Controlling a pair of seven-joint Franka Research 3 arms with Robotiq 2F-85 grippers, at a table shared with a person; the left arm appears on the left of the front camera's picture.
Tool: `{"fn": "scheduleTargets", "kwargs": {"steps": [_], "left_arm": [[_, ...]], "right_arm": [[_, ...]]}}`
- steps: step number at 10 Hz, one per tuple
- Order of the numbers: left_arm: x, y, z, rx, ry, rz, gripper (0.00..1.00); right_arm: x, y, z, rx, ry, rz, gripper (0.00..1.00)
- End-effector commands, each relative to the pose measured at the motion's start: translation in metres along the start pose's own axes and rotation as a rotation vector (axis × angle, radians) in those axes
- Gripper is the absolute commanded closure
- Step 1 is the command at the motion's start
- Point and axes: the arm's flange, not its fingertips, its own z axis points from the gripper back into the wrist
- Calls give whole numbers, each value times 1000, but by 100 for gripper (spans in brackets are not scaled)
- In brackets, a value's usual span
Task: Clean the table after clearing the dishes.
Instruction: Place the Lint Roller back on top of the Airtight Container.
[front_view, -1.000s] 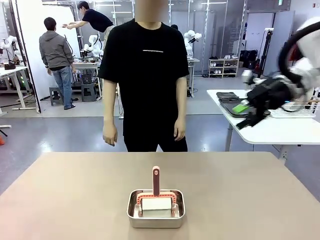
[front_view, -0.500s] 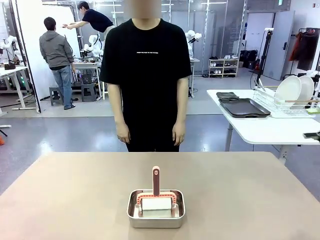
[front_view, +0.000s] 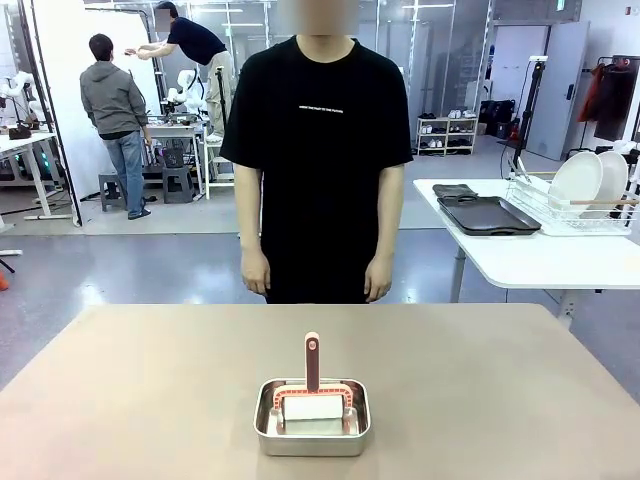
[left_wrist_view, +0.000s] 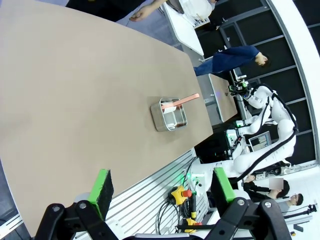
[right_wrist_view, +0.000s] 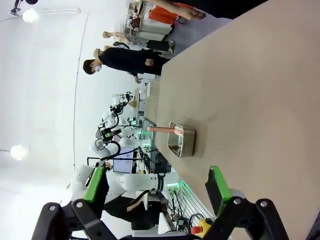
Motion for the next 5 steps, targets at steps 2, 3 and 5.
{"fn": "scheduleTargets", "kwargs": {"steps": [2, 3, 5], "left_arm": [[0, -1, 3, -19, -16, -12, 0], [0, -1, 3, -19, -16, -12, 0], [0, -1, 3, -19, -16, -12, 0]], "right_arm": [[0, 0, 0, 0, 0, 0, 0], [0, 0, 0, 0, 0, 0, 0], [0, 0, 0, 0, 0, 0, 0]]}}
